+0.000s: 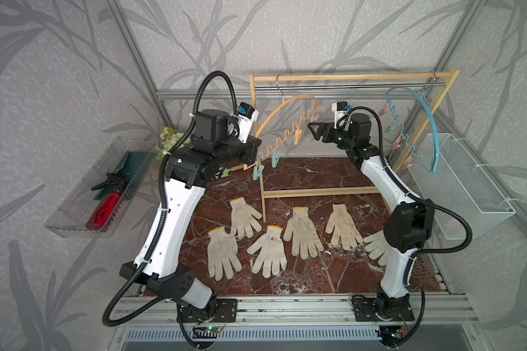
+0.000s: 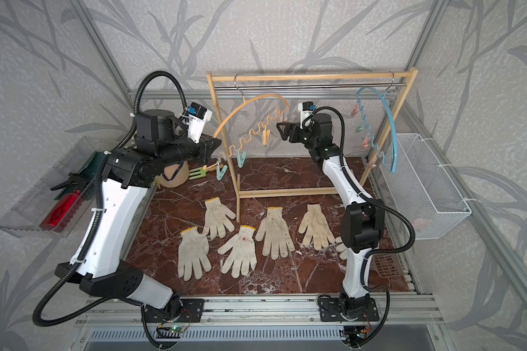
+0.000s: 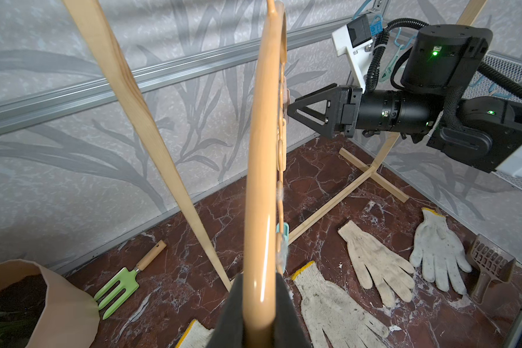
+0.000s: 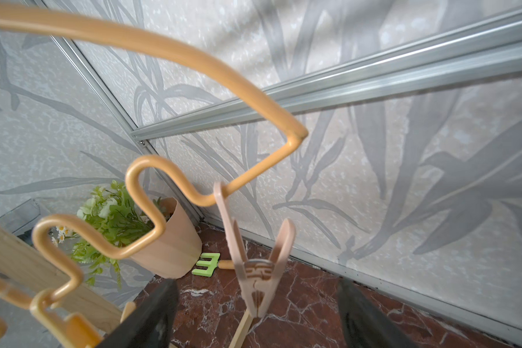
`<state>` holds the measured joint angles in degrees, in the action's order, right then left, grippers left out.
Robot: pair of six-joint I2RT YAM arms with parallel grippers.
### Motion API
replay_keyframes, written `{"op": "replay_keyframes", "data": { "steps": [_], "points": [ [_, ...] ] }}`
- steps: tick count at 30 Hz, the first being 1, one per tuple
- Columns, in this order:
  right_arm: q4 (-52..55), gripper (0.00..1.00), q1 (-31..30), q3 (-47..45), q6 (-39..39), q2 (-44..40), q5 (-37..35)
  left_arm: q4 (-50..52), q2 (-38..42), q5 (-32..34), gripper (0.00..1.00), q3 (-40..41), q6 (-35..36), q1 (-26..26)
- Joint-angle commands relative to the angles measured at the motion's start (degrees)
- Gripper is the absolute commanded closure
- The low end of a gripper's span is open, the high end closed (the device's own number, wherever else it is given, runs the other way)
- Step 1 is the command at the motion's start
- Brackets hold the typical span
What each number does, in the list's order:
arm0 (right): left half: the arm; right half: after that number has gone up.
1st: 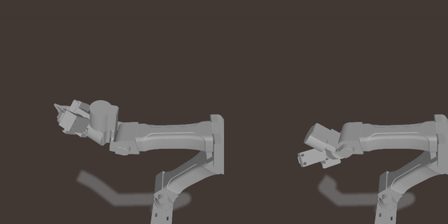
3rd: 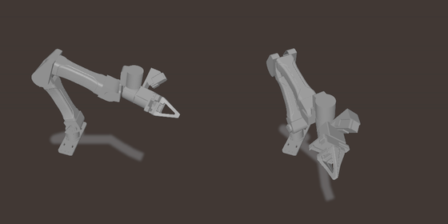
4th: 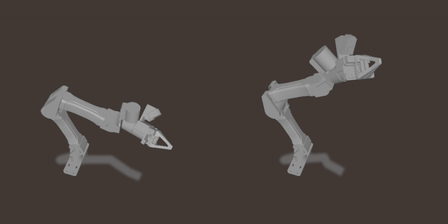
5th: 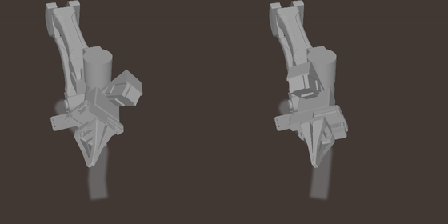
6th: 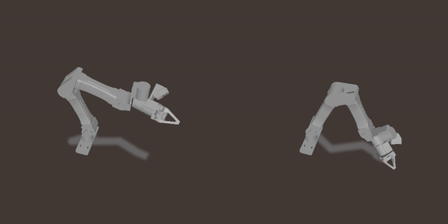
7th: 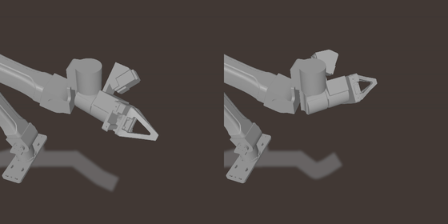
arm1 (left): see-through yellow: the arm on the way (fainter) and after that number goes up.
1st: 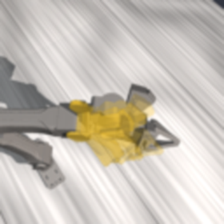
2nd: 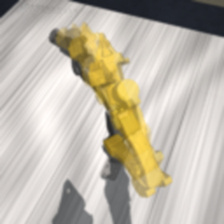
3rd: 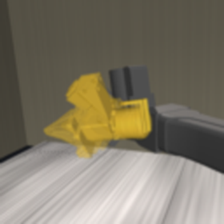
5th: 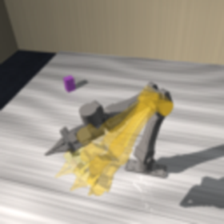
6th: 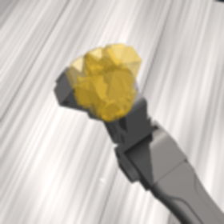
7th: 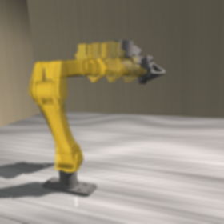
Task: Clip the gloves onto a hanger to dry
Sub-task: Open the clamp at the hanger.
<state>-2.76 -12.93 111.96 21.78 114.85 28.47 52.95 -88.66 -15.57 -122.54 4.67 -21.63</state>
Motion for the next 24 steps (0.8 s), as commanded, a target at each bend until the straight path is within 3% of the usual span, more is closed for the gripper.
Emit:
{"op": "replay_keyframes", "data": {
  "steps": [1, 9, 13, 18, 24],
  "points": [
    [-2.45, 0.20, 0.51, 4.76, 1.85, 2.53, 3.67, 5.67, -1.30, -1.99, 1.00, -1.02, 1.93, 0.36],
    [2.21, 0.24, 1.06, 15.87, 3.40, 10.14, 8.68, 6.35, -2.32, -2.90, 1.00, -2.44, 2.08, 0.71],
    [1.81, 0.24, 1.32, 17.59, 4.26, 11.56, 9.21, 6.50, -2.64, -2.84, 1.00, -2.83, 2.17, 0.88],
    [2.37, 0.34, 1.67, 19.34, 4.86, 12.58, 10.45, 6.61, -2.84, -2.66, 1.00, -3.00, 2.28, 0.97],
    [2.32, 0.35, 1.93, 19.17, 4.50, 12.24, 10.51, 6.74, -2.86, -2.40, 1.00, -2.93, 2.40, 0.97]
  ]
}}
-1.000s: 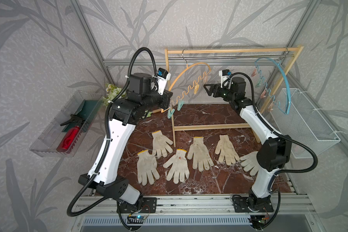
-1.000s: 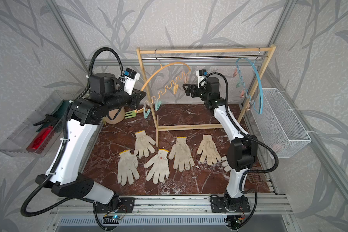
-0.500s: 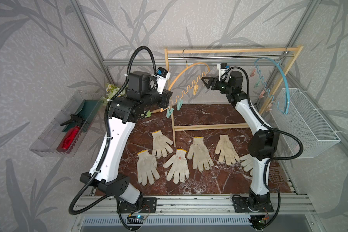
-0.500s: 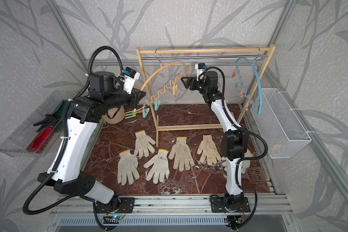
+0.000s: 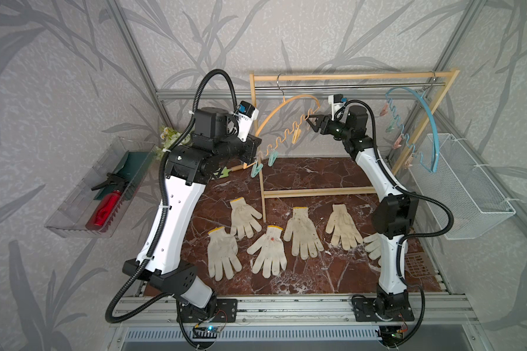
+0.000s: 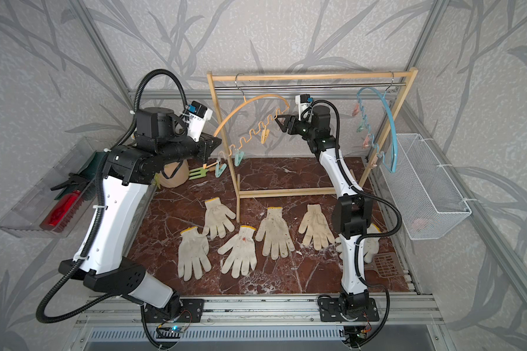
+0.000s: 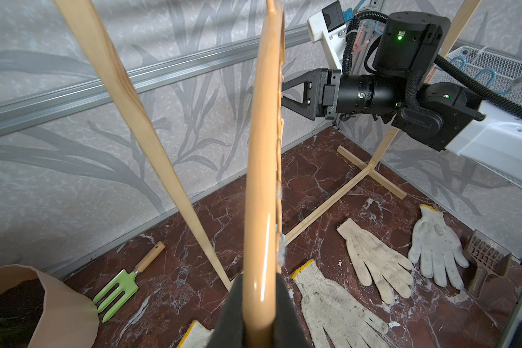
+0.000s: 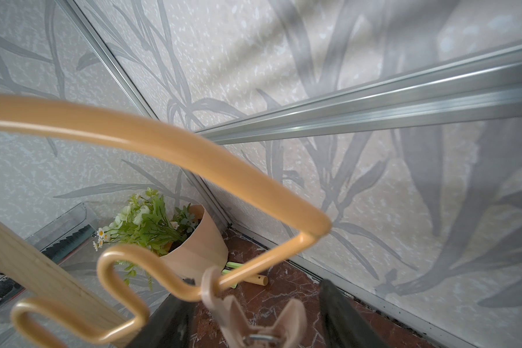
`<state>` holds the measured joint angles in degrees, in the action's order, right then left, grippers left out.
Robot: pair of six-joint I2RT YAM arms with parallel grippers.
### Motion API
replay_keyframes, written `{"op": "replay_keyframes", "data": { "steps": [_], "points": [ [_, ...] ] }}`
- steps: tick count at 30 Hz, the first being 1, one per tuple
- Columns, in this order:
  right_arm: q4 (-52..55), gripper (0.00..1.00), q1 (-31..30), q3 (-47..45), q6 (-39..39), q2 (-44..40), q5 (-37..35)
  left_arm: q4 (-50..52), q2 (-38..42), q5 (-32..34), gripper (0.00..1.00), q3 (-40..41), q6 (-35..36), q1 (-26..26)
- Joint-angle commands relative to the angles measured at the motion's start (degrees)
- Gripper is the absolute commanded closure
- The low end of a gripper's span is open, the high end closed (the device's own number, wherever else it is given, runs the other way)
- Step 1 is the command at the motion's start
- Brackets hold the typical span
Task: Clip the gloves onto a hanger to dry
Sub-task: Open the clamp at the hanger.
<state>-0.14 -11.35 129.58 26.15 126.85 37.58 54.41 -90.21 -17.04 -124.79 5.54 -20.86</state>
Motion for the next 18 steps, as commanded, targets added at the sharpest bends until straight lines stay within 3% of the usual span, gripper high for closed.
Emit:
{"op": "replay_keyframes", "data": {
  "steps": [1, 9, 12, 18],
  "points": [
    [-0.38, 0.36, 0.37, 1.55, 0.13, 0.20, 1.52, 5.31, -1.29, -0.90, 1.00, -0.67, 1.49, 0.20],
    [0.69, 0.46, 0.45, 1.64, -0.49, -0.13, 1.98, 5.25, -1.36, -0.72, 1.00, -0.61, 1.68, 0.30],
    [0.83, 0.56, 0.46, 1.59, -0.64, -0.30, 2.10, 5.31, -1.29, -0.63, 1.00, -0.58, 1.62, 0.30],
    [1.20, 0.65, 0.46, 1.55, -0.75, -0.51, 2.23, 5.21, -1.15, -0.46, 1.00, -0.15, 1.36, 0.30]
  ]
}}
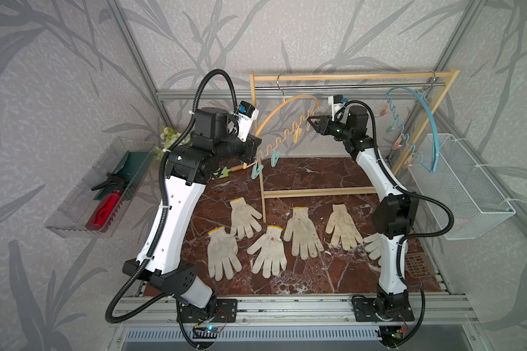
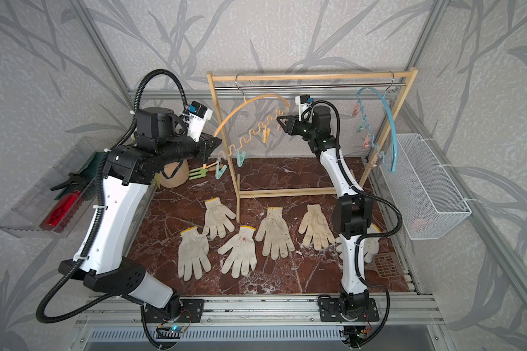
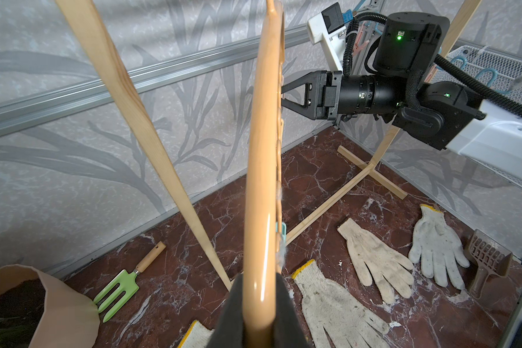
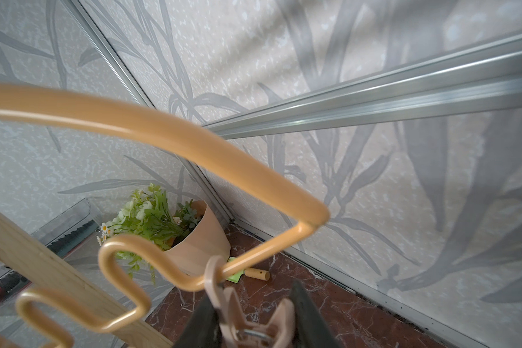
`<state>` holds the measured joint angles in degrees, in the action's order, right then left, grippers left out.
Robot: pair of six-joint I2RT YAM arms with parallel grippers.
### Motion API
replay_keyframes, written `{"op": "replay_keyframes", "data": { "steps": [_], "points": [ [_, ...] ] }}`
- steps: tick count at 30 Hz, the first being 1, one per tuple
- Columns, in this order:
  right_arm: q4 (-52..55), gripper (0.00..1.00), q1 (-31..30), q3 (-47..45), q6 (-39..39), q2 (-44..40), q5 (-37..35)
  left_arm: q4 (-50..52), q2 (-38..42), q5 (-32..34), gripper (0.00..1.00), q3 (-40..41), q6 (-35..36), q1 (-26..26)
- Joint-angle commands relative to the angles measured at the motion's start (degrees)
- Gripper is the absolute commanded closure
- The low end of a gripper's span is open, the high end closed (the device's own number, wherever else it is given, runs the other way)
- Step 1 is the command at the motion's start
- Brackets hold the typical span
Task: Clip the gloves onto a hanger to dry
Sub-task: Open the clamp at the hanger.
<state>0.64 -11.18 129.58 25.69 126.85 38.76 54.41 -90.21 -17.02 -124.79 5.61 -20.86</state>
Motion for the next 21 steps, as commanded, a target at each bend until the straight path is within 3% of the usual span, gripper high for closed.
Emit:
{"op": "replay_keyframes", "data": {
  "steps": [1, 3, 5, 9, 15, 21],
  "points": [
    [0.45, 0.65, 0.28, 1.47, -0.26, -0.63, 1.05, 5.10, -1.03, -0.40, 1.00, 0.05, 1.17, 0.30],
    [0.56, 0.75, 0.28, 1.40, -0.29, -0.67, 1.05, 4.96, -0.78, -0.13, 0.97, 0.40, 0.90, 0.30],
    [0.67, 0.76, 0.28, 1.38, -0.38, -0.85, 1.05, 4.55, -0.37, 0.16, 0.95, 0.93, 0.42, 0.30],
    [0.76, 0.77, 0.26, 1.04, -0.47, -1.14, 1.18, 2.47, 1.43, 1.46, 0.66, 3.73, -1.14, 0.34],
    [0.61, 0.80, 0.20, -0.17, -0.60, -2.16, 1.20, -2.37, 9.35, 7.60, 0.41, 13.96, -5.90, 0.47],
    [-0.11, 0.79, 0.11, -2.25, -0.90, -3.44, 1.05, -6.76, 21.22, 11.84, 0.38, 26.96, -13.14, 0.74]
  ]
}}
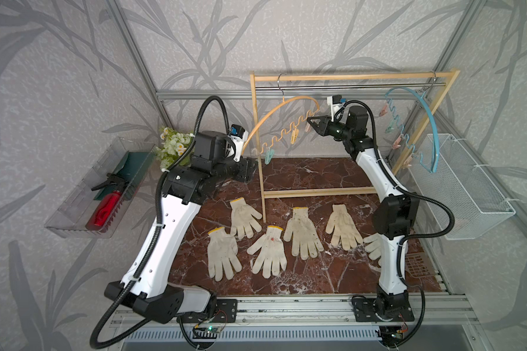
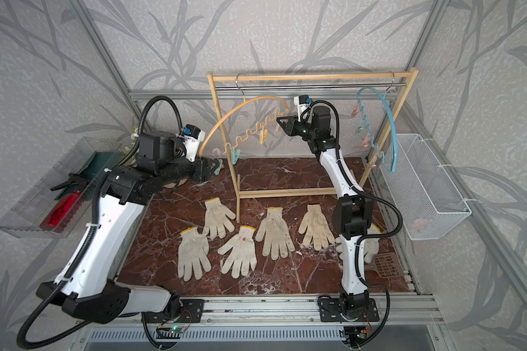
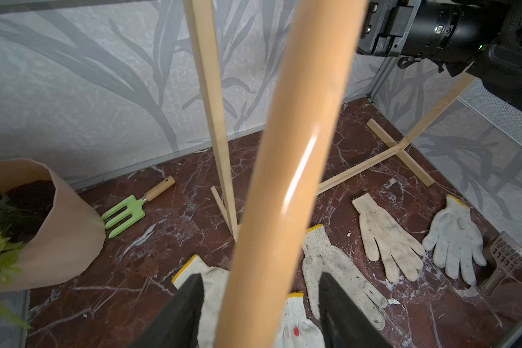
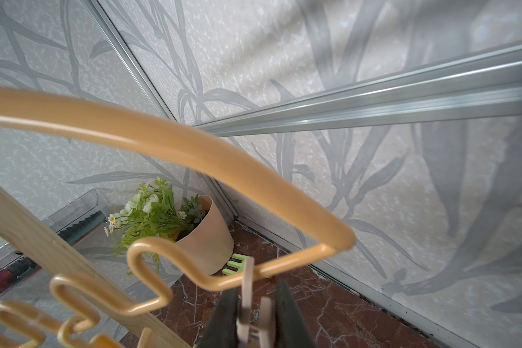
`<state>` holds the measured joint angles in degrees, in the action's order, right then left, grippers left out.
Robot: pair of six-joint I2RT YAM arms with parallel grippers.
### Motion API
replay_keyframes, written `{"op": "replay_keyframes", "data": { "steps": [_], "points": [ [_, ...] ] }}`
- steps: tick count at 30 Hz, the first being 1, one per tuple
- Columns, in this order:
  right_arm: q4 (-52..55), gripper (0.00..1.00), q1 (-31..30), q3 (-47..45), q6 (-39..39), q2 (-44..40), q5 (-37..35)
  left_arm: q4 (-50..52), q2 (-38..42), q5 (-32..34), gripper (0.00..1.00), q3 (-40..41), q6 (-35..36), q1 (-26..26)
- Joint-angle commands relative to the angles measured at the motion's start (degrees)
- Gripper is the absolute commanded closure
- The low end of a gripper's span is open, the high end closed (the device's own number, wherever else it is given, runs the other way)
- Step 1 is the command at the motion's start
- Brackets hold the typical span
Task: Clip the gloves onto a hanger to dry
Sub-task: Open the clamp at the hanger, then pick up the glove from the center of the board.
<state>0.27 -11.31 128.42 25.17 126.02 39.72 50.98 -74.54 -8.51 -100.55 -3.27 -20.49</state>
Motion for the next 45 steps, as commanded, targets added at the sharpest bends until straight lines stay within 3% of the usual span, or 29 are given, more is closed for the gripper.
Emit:
{"op": "replay_keyframes", "data": {
  "steps": [1, 7, 12, 20, 29, 37, 45],
  "points": [
    [0.05, 0.78, 0.24, -1.44, -0.47, -2.82, 0.00, -3.98, 7.44, 4.53, 0.37, 4.75, -5.56, 0.39],
    [-0.33, 0.78, -0.11, -2.42, -0.56, -3.71, -0.25, -3.19, 15.12, 12.96, 0.38, 12.70, -10.88, 0.88],
    [-1.93, 0.78, -0.63, -4.58, -0.64, -5.29, -1.12, -0.08, 15.31, 21.88, 0.40, 19.09, -16.42, 2.57],
    [-4.19, 0.78, -1.08, -8.63, -0.67, -8.00, -1.93, -9.14, 11.47, 21.88, 0.46, 33.70, -25.43, 6.95],
    [-5.17, 0.78, -1.61, -10.97, -0.95, -9.62, -2.50, -19.92, -5.88, 17.19, 0.51, 38.77, -29.15, 8.18],
    [-4.88, 0.78, -1.78, -11.24, -1.30, -9.81, -2.63, -18.41, -23.69, 15.70, 0.54, 31.29, -30.77, 8.27],
    [-4.97, 0.78, -1.78, -11.25, -1.26, -9.39, -2.70, -19.48, -32.80, 15.18, 0.55, 27.19, -30.23, 8.27]
  ]
}}
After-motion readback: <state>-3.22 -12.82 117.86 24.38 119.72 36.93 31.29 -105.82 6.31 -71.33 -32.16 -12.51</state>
